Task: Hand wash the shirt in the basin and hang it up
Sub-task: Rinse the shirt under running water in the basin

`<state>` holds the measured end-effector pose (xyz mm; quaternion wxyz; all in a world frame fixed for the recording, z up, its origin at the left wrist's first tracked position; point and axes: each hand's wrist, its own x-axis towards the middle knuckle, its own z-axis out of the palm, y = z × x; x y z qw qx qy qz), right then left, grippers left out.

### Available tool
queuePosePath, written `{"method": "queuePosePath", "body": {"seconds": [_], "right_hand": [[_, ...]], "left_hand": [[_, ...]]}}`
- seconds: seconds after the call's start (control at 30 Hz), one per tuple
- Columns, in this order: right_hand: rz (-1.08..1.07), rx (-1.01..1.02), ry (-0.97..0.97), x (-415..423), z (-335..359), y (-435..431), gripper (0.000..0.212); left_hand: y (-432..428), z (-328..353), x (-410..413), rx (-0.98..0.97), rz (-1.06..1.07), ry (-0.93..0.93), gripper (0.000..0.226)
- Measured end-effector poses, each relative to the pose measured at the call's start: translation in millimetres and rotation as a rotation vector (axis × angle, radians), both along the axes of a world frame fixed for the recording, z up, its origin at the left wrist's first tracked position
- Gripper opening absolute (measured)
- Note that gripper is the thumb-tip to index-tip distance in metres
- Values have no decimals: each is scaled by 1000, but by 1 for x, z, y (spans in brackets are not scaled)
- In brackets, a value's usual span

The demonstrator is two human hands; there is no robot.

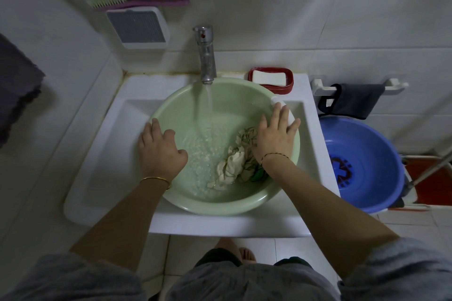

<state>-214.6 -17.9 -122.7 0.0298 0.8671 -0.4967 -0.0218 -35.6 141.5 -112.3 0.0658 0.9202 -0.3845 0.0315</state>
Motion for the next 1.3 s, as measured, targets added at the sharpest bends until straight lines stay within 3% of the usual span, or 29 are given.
{"method": "queuePosePath", "body": {"seconds": [1.3], "right_hand": [[3, 9, -7, 0, 2, 1, 68]], "left_hand": [[-2, 1, -1, 24, 5, 10, 54]]}}
